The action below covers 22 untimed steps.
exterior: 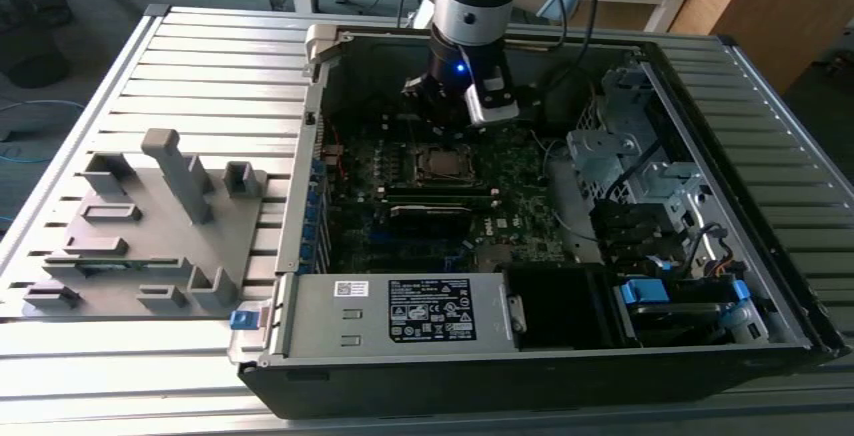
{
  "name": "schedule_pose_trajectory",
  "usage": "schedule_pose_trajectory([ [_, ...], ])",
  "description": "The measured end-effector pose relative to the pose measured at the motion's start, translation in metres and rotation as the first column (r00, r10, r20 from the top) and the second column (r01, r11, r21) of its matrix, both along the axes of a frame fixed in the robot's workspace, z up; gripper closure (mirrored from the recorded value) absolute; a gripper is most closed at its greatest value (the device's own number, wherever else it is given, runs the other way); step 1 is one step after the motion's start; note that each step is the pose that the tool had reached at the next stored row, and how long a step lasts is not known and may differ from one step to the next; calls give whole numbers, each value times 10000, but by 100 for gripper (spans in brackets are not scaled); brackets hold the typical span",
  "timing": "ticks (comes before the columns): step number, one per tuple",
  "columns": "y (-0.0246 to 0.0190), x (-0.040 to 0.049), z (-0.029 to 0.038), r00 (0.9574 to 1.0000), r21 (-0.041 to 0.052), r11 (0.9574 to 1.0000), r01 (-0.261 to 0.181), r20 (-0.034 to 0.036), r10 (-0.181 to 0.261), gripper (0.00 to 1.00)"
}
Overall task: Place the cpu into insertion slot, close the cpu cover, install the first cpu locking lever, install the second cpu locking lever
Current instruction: 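Close the cpu cover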
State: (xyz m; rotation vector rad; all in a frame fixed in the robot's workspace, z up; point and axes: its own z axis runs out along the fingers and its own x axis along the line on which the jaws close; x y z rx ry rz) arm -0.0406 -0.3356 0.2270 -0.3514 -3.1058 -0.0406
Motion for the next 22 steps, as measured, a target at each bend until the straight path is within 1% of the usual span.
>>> schedule_pose_trajectory([
  [4, 0, 0, -2, 9986, 0, 9986, -520, 1, 520, 90],
  [8, 0, 0, -4, 9954, -1, 9954, -963, 0, 963, 90],
  [10, 1, 1, -8, 9934, -16, 9934, -1145, 0, 1145, 90],
  [11, 0, 1, -10, 9926, -42, 9926, -1212, -5, 1212, 90],
  [13, 0, 0, -14, 9915, -131, 9914, -1299, -14, 1299, 90],
  [17, 0, -5, -32, 9900, -259, 9897, -1411, -28, 1411, 90],
  [20, 1, -6, -36, 9895, -322, 9890, -1442, -36, 1442, 90],
  [22, 1, -6, -36, 9895, -327, 9890, -1444, -37, 1444, 90],
])
